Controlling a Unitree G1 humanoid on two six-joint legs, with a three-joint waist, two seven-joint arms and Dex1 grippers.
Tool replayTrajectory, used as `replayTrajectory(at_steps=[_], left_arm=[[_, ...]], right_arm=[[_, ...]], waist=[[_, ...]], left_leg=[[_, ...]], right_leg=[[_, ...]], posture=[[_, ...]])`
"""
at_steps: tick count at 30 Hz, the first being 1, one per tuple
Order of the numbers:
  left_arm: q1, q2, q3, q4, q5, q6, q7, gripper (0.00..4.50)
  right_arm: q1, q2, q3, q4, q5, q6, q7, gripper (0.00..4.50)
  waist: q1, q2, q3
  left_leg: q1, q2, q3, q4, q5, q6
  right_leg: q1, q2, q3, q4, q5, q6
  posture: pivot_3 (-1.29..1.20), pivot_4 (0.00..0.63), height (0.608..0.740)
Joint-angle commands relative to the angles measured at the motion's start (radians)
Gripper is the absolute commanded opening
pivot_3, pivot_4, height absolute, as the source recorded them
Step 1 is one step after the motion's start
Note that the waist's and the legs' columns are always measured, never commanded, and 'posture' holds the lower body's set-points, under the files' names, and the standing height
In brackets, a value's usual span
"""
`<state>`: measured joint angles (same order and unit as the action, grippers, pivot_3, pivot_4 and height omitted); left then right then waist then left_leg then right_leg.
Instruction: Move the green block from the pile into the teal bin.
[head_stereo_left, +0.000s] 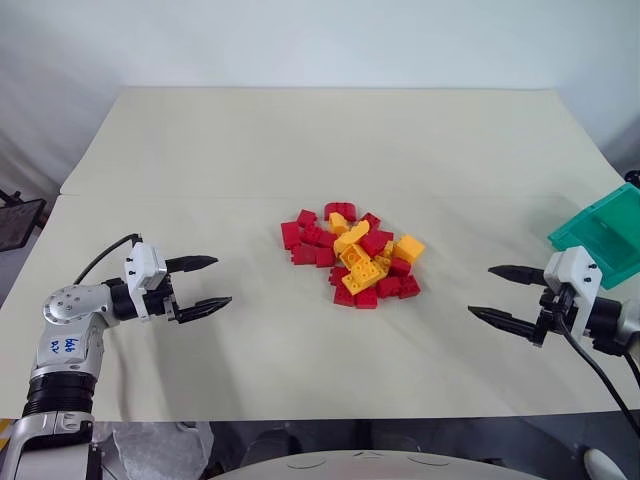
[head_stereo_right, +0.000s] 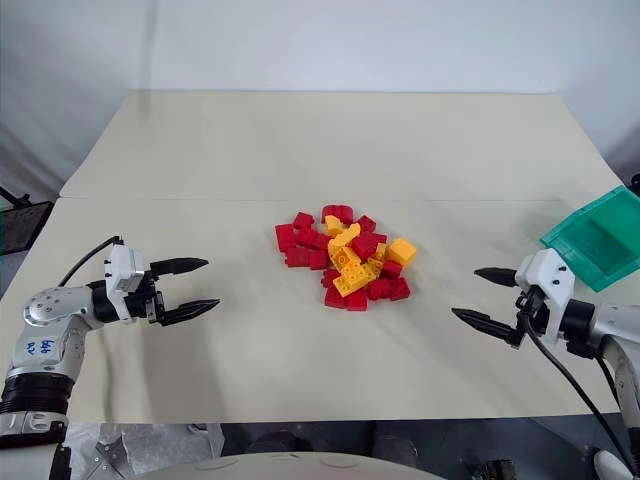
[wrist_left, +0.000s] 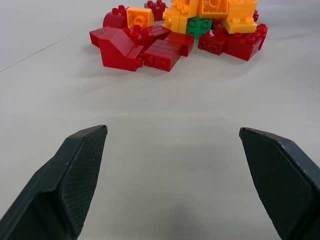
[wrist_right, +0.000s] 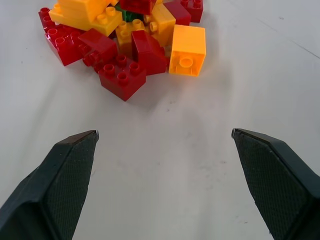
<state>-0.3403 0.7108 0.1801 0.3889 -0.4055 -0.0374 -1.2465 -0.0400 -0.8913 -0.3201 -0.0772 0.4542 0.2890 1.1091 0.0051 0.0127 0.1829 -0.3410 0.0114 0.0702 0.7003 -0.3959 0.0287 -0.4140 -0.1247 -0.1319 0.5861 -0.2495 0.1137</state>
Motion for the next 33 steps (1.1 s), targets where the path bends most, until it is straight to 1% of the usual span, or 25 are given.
replayTrajectory(at_steps=[1, 5, 7, 10, 12, 15, 17, 20, 22, 26, 29, 33], left_arm=[[-0.015, 0.013, 0.012, -0.034, -0.003, 0.018, 0.014, 4.5], [-0.019, -0.001, 0.027, -0.058, 0.0, 0.034, 0.08, 4.5], [-0.02, -0.007, 0.032, -0.065, -0.01, 0.038, 0.092, 4.5], [-0.013, -0.004, 0.021, -0.094, -0.019, 0.089, 0.099, 4.5], [-0.002, -0.007, 0.014, -0.113, -0.004, 0.079, 0.108, 4.5], [0.004, -0.009, 0.009, -0.129, -0.02, 0.106, 0.088, 4.5], [0.001, -0.01, 0.008, -0.132, -0.041, 0.11, 0.048, 4.5], [-0.013, -0.025, 0.007, -0.119, -0.06, 0.064, -0.017, 4.5], [-0.023, -0.035, 0.006, -0.103, -0.055, 0.026, -0.04, 4.5], [-0.051, -0.067, 0.015, -0.086, -0.104, -0.004, -0.125, 4.5], [-0.077, -0.088, 0.015, -0.068, -0.139, -0.006, -0.187, 4.5], [-0.106, -0.106, 0.017, -0.032, -0.148, -0.039, -0.245, 4.5]], right_arm=[[-0.017, 0.008, -0.002, -0.028, 0.007, -0.007, -0.016, 4.47], [-0.019, 0.021, 0.006, -0.071, 0.008, 0.015, -0.058, 4.47], [-0.022, 0.029, 0.011, -0.096, 0.002, 0.024, -0.084, 4.47], [-0.029, 0.043, 0.037, -0.157, -0.01, 0.066, -0.144, 4.47], [-0.042, 0.062, 0.052, -0.22, 0.008, 0.108, -0.189, 4.47], [-0.053, 0.087, 0.053, -0.315, 0.052, 0.18, -0.242, 3.84], [-0.074, 0.106, 0.079, -0.412, 0.103, 0.255, -0.284, 3.17], [-0.146, 0.164, 0.161, -0.524, 0.17, 0.399, -0.393, 2.11], [-0.188, 0.194, 0.218, -0.554, 0.178, 0.471, -0.448, 1.4], [-0.272, 0.282, 0.349, -0.558, 0.181, 0.595, -0.544, 0.04], [-0.313, 0.353, 0.446, -0.517, 0.125, 0.596, -0.586, 0.04], [-0.379, 0.455, 0.573, -0.429, 0.033, 0.569, -0.637, 0.04]], waist=[[0.0, 0.0, 0.0], [0.0, 0.0, 0.0], [0.0, 0.0, 0.0], [-0.001, 0.0, 0.0], [0.0, 0.0, 0.0], [-0.001, 0.0, 0.0], [0.0, 0.0, 0.0], [-0.003, 0.0, 0.0], [-0.005, 0.0, 0.0], [-0.003, 0.0, 0.0], [-0.006, 0.0, 0.0], [-0.01, 0.0, 0.0]], left_leg=[[0.0, 0.0, 0.0, 0.0, 0.0, 0.0], [0.0, 0.0, 0.0, 0.0, 0.0, 0.0], [0.0, 0.0, 0.0, 0.0, 0.0, 0.0], [0.0, 0.0, 0.0, 0.0, 0.0, 0.0], [0.0, 0.0, 0.0, 0.001, 0.0, 0.0], [0.0, 0.0, 0.0, 0.001, 0.0, 0.0], [0.0, 0.0, 0.0, 0.001, 0.0, 0.0], [0.0, 0.0, 0.0, 0.001, 0.0, 0.0], [0.0, 0.001, -0.001, 0.001, 0.0, -0.001], [-0.001, 0.0, -0.001, 0.002, 0.0, -0.001], [-0.001, 0.0, -0.001, 0.002, 0.0, -0.001], [-0.002, -0.001, 0.0, 0.002, 0.0, -0.001]], right_leg=[[0.0, 0.0, 0.0, 0.0, 0.0, 0.0], [0.0, 0.0, 0.0, 0.0, 0.0, 0.0], [0.0, 0.0, 0.0, 0.001, 0.0, 0.0], [0.0, 0.0, 0.0, 0.001, 0.0, 0.0], [0.0, 0.0, 0.0, 0.001, 0.0, 0.0], [0.0, 0.0, 0.0, 0.001, 0.0, 0.0], [0.0, 0.0, 0.0, 0.001, 0.0, 0.0], [0.0, 0.0, 0.0, 0.001, 0.0, 0.0], [0.0, 0.0, 0.0, 0.001, 0.0, 0.0], [0.0, 0.0, 0.0, 0.001, 0.0, 0.0], [-0.001, 0.001, 0.0, 0.002, 0.0, 0.0], [-0.002, 0.001, 0.0, 0.002, 0.0, 0.0]], posture=[[0.0, 0.15, 0.74], [0.0, 0.15, 0.74], [0.0, 0.15, 0.74], [0.0, 0.15, 0.74], [0.0, 0.15, 0.74], [0.0, 0.15, 0.74], [0.0, 0.15, 0.74], [0.0, 0.15, 0.74], [0.0, 0.15, 0.74], [0.0, 0.15, 0.74], [0.0, 0.15, 0.74], [0.0, 0.15, 0.74]])
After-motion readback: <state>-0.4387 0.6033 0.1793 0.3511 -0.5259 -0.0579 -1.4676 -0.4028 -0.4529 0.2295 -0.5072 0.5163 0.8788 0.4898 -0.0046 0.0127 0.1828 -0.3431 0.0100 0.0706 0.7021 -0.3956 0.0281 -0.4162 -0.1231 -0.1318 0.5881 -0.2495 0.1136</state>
